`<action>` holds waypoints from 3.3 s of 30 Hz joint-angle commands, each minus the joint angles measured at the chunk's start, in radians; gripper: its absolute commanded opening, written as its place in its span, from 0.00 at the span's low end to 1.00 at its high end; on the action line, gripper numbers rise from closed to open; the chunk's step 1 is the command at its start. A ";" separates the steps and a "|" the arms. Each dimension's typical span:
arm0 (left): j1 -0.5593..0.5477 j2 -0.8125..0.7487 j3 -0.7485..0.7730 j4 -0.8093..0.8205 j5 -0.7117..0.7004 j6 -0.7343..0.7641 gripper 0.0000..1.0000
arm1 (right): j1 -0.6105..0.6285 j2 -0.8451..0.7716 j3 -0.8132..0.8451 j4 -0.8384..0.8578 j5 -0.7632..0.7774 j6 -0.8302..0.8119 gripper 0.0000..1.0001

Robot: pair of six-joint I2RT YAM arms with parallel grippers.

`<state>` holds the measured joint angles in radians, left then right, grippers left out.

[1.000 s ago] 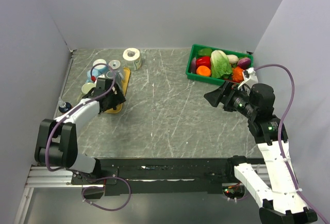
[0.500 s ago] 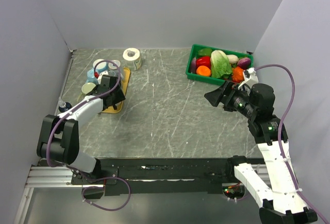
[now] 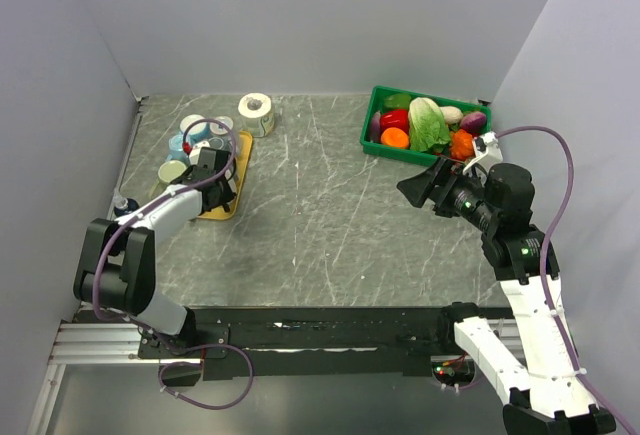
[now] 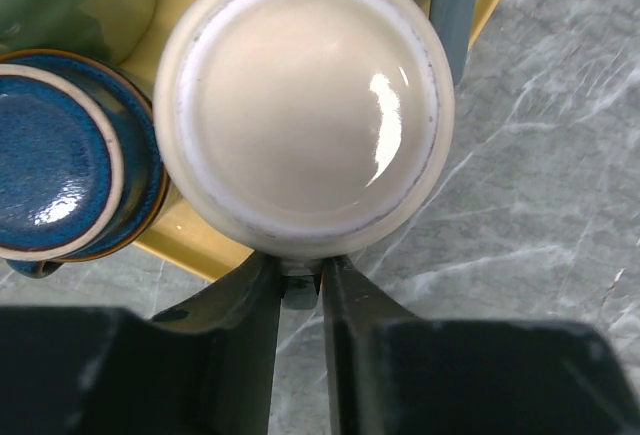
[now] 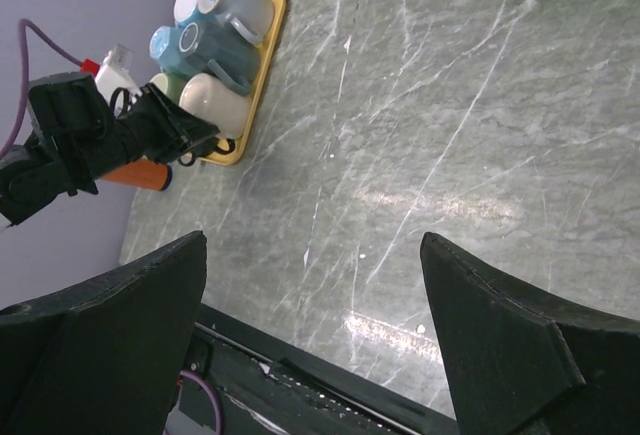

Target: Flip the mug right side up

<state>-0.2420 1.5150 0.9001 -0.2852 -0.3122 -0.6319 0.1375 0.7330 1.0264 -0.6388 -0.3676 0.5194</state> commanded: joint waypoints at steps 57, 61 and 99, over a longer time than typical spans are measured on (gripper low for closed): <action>-0.289 -0.704 -0.095 0.877 0.759 -0.575 0.01 | 0.603 0.196 -0.102 0.881 -0.021 0.329 1.00; -0.336 -0.696 -0.115 0.925 0.736 -0.583 0.01 | 0.648 0.235 -0.092 0.941 0.044 0.307 0.97; -0.477 -0.664 -0.178 0.950 0.671 -0.476 0.03 | 0.717 0.226 -0.143 1.081 0.248 0.338 0.00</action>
<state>-0.6941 0.8700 0.6888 0.6655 0.3141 -1.1622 0.8513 0.9585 0.8581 0.4217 -0.1711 0.8738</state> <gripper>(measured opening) 0.214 0.272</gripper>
